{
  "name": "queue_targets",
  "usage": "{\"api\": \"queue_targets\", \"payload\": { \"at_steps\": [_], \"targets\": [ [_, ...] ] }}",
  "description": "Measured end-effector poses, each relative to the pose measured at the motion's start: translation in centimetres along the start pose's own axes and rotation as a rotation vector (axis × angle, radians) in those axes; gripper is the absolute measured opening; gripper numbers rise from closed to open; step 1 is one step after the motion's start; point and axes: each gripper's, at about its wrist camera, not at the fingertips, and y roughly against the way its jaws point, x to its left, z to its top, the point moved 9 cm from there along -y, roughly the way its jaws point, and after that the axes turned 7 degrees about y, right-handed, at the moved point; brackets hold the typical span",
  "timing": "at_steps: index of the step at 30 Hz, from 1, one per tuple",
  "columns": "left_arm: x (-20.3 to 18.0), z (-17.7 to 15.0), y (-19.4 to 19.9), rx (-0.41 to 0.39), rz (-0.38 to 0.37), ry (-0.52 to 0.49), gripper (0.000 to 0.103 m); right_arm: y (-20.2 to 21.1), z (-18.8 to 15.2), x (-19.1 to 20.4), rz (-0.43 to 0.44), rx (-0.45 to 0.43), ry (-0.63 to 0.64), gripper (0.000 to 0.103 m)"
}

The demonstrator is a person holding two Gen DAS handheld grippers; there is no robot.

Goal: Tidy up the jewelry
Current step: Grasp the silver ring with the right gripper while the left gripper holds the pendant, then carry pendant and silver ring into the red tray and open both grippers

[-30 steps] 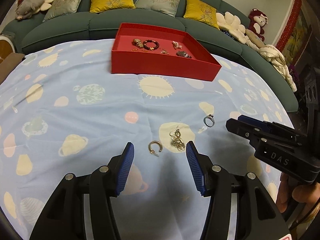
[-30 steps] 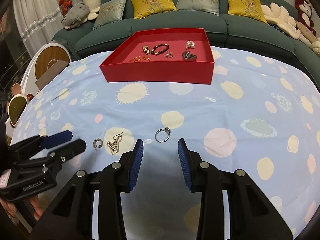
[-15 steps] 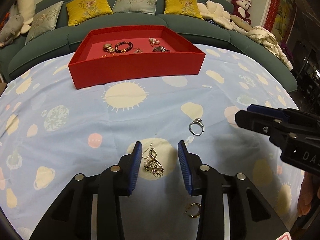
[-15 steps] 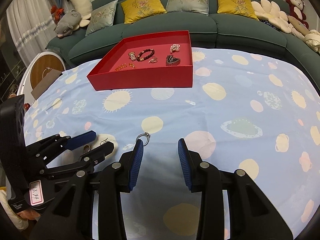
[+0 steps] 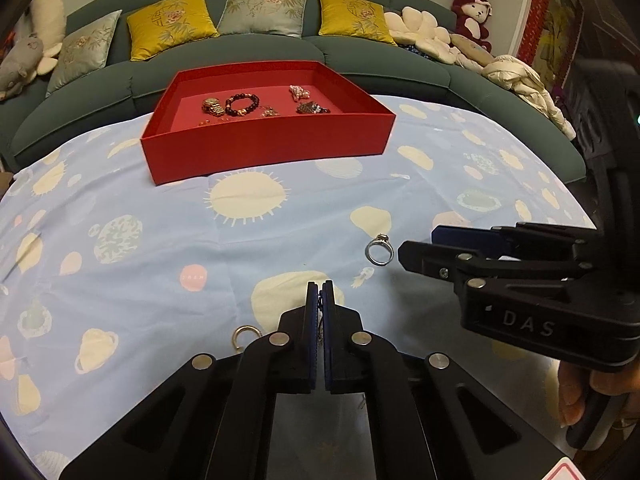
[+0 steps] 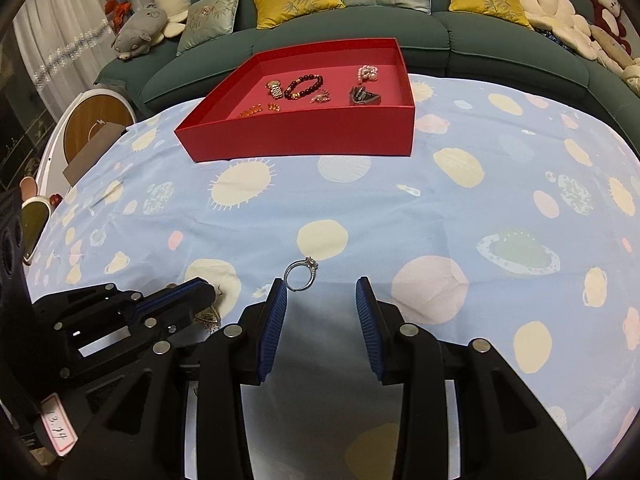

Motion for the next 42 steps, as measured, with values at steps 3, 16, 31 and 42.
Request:
{"api": "queue_targets", "payload": {
  "at_steps": [3, 16, 31, 42],
  "targets": [
    [1.2, 0.7, 1.4, -0.023, 0.000, 0.040, 0.001, -0.7, 0.0, 0.5, 0.008, 0.008, 0.005, 0.035],
    [4.4, 1.4, 4.2, -0.057, 0.012, 0.122, 0.001, -2.9, 0.6, 1.7, -0.036, 0.005, 0.050, 0.032],
    [4.9, 2.0, 4.8, -0.061, -0.002, 0.149, 0.001, -1.3, 1.6, 2.0, -0.040, -0.042, 0.073, 0.021],
    [3.1, 11.3, 8.1, -0.172, -0.043, 0.101, 0.001, 6.7, 8.7, 2.5, 0.028, -0.204, 0.092, 0.021]
  ]
}}
